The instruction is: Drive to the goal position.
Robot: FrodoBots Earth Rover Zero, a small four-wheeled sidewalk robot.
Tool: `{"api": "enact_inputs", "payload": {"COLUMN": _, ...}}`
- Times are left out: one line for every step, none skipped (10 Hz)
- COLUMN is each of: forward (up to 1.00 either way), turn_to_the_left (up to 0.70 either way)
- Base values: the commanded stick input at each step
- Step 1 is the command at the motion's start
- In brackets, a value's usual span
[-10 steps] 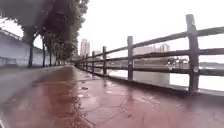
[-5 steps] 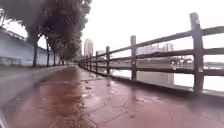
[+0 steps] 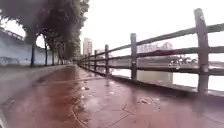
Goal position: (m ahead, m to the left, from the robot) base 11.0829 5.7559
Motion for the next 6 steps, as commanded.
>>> {"api": "enact_inputs", "payload": {"forward": 1.0, "turn_to_the_left": 0.34}}
{"api": "enact_inputs", "payload": {"forward": 1.0, "turn_to_the_left": 0.4}}
{"api": "enact_inputs", "payload": {"forward": 1.0, "turn_to_the_left": 0.4}}
{"api": "enact_inputs", "payload": {"forward": 1.0, "turn_to_the_left": 0.4}}
{"api": "enact_inputs", "payload": {"forward": 1.0, "turn_to_the_left": 0.4}}
{"api": "enact_inputs", "payload": {"forward": 1.0, "turn_to_the_left": 0.4}}
